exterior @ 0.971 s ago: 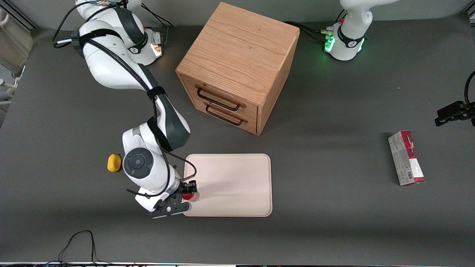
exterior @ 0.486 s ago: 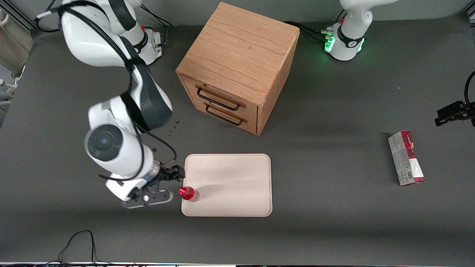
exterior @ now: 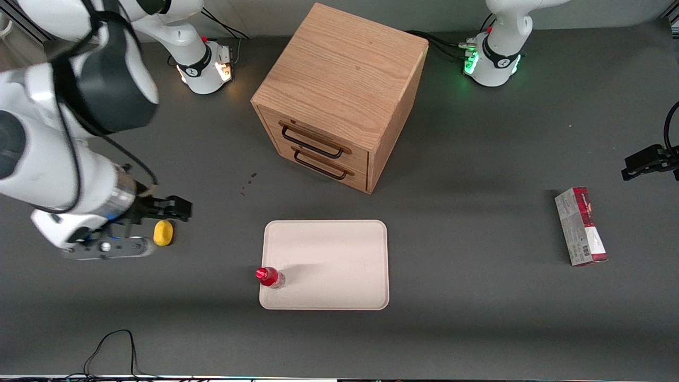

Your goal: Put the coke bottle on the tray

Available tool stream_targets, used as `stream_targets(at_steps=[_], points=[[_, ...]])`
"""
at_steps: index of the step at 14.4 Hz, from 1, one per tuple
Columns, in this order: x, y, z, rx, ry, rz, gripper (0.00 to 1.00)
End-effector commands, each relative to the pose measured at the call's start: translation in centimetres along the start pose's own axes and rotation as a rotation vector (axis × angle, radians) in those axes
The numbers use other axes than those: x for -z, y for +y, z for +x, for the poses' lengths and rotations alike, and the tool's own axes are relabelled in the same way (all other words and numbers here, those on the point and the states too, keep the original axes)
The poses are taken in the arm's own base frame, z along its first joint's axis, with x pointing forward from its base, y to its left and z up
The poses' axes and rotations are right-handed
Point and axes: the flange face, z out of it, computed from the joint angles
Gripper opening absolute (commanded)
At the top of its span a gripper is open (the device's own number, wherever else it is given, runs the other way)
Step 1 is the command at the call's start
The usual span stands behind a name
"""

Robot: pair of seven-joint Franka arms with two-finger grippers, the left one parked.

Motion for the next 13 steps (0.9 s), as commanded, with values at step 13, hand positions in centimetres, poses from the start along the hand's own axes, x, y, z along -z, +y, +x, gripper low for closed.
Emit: stream_targets(at_steps=[13], points=[[1.1,17.0,-9.4,-0.026,0.073,0.003,1.00]])
